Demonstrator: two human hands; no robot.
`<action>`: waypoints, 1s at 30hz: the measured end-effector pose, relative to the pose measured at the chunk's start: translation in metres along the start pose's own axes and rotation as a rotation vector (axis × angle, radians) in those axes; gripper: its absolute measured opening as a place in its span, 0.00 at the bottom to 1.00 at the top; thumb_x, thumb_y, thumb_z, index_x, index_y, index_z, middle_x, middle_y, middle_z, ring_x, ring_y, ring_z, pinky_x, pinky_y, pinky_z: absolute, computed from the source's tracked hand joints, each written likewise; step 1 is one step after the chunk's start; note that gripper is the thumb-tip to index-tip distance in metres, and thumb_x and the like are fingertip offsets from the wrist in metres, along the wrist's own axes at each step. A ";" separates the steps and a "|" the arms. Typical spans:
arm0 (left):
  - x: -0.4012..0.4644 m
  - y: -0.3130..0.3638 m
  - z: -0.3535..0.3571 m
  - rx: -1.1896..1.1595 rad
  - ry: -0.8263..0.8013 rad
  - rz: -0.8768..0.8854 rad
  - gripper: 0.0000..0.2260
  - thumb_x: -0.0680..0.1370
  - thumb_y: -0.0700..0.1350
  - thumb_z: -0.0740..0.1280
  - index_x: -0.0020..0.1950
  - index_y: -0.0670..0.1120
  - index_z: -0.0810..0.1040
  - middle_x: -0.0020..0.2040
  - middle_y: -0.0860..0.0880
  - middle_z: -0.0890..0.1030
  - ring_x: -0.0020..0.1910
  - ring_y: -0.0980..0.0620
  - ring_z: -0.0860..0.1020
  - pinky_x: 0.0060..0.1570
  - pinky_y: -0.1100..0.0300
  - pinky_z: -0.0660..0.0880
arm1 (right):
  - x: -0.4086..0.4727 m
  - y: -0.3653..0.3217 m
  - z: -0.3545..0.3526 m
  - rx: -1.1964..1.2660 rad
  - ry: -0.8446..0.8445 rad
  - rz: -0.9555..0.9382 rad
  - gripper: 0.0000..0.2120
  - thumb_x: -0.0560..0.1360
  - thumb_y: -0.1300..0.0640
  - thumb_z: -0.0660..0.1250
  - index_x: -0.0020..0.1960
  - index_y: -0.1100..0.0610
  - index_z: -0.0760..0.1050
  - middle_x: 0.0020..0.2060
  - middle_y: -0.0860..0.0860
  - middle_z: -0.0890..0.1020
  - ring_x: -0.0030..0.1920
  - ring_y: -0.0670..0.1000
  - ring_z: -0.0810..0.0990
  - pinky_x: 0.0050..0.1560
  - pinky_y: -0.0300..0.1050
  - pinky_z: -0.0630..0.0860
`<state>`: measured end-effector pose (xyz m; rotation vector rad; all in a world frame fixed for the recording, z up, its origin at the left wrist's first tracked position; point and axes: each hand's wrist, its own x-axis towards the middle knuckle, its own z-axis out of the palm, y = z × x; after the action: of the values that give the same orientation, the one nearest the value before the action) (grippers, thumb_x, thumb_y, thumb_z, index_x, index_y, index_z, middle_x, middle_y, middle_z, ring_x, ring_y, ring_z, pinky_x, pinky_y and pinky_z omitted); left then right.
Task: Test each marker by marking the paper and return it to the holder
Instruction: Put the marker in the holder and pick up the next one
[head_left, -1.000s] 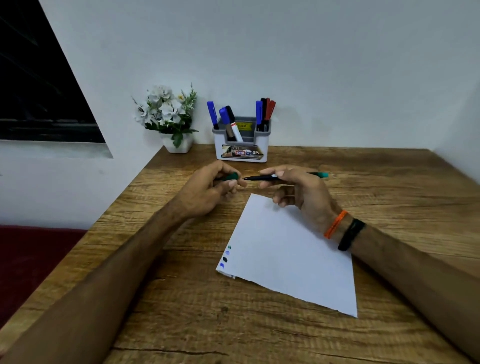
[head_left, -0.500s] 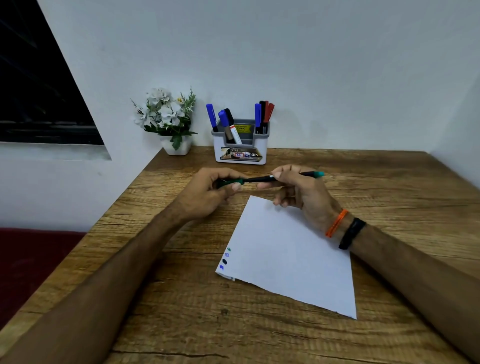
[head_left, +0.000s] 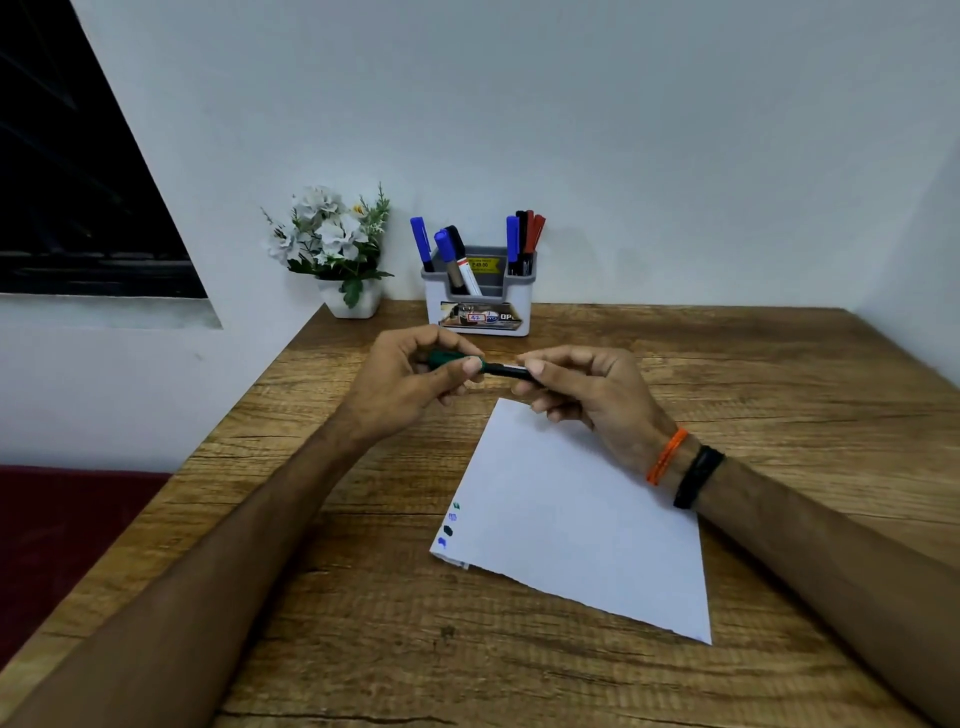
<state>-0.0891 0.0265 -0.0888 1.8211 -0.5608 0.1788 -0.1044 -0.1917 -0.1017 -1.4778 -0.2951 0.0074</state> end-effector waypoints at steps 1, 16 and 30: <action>0.000 0.000 0.000 0.003 0.004 0.003 0.13 0.72 0.45 0.70 0.52 0.38 0.81 0.37 0.49 0.83 0.32 0.55 0.78 0.30 0.63 0.76 | -0.001 0.001 0.001 -0.040 -0.003 -0.024 0.07 0.77 0.60 0.69 0.50 0.63 0.82 0.37 0.55 0.86 0.27 0.45 0.78 0.28 0.36 0.74; -0.006 0.006 0.024 0.313 0.361 0.076 0.20 0.83 0.51 0.53 0.35 0.48 0.74 0.30 0.47 0.76 0.29 0.55 0.73 0.26 0.67 0.67 | -0.013 0.003 0.022 -0.819 -0.019 -0.652 0.14 0.81 0.54 0.62 0.38 0.58 0.75 0.24 0.37 0.65 0.21 0.44 0.65 0.24 0.32 0.58; 0.000 0.025 0.015 0.073 0.214 0.026 0.13 0.77 0.52 0.64 0.53 0.43 0.72 0.38 0.50 0.80 0.31 0.59 0.79 0.30 0.66 0.75 | 0.001 -0.004 0.015 -0.849 0.002 -0.562 0.08 0.77 0.52 0.66 0.45 0.56 0.78 0.35 0.46 0.77 0.34 0.41 0.72 0.35 0.32 0.64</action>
<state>-0.1035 0.0066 -0.0723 1.8373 -0.4317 0.4118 -0.1072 -0.1767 -0.0971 -2.1763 -0.7666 -0.6382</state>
